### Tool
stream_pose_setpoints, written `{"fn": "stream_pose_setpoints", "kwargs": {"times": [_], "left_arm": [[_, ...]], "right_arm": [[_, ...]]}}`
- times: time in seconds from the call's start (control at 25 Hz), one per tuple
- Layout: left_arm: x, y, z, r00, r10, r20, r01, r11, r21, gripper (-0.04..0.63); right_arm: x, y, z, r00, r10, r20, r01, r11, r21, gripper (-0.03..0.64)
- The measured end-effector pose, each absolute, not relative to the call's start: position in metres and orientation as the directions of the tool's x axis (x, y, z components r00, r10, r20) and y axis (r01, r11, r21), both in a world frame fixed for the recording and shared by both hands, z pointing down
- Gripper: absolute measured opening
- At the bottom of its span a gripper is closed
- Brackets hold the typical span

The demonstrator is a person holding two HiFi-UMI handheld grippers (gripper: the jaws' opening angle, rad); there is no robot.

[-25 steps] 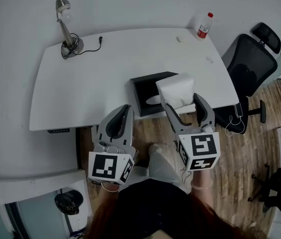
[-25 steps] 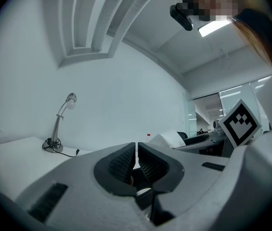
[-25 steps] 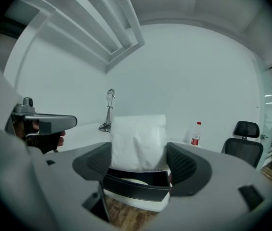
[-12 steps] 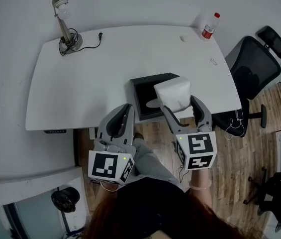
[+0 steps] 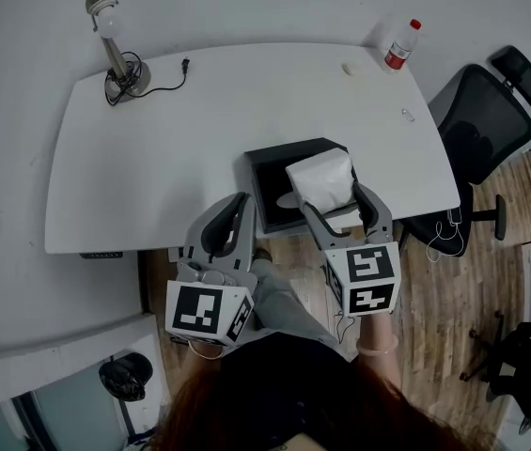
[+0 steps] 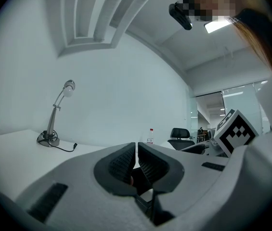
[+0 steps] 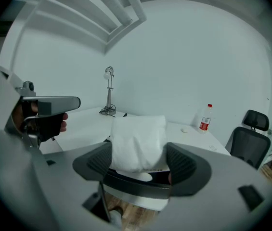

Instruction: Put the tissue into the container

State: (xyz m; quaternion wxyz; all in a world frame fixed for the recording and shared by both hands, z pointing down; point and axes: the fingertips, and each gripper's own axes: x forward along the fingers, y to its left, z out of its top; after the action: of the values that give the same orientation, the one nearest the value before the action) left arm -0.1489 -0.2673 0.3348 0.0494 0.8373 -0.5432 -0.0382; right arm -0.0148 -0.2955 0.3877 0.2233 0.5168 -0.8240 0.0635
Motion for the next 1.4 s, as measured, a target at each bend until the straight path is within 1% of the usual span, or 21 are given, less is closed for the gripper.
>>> {"fn": "stream_pose_setpoints", "kwargs": {"times": [0.64,1.04,1.4], "left_arm": [[-0.14,-0.289,0.353,0.428,-0.903,0.033,-0.895,-0.419,0.152,0.038],[-0.15,-0.288,0.36,0.397,-0.916,0.05,-0.908,-0.385,0.164,0.038],[-0.146,-0.291,0.363,0.402,-0.914,0.057,-0.907,-0.388,0.164,0.038]], "right_arm": [[-0.016,-0.309,0.422,-0.34,-0.757,0.557,-0.884,0.46,0.086,0.371],[-0.012,-0.314,0.448,-0.307,-0.695,0.65,-0.892,0.448,0.058,0.371],[-0.017,-0.319,0.456,-0.317,-0.674,0.668,-0.891,0.453,0.035,0.371]]}}
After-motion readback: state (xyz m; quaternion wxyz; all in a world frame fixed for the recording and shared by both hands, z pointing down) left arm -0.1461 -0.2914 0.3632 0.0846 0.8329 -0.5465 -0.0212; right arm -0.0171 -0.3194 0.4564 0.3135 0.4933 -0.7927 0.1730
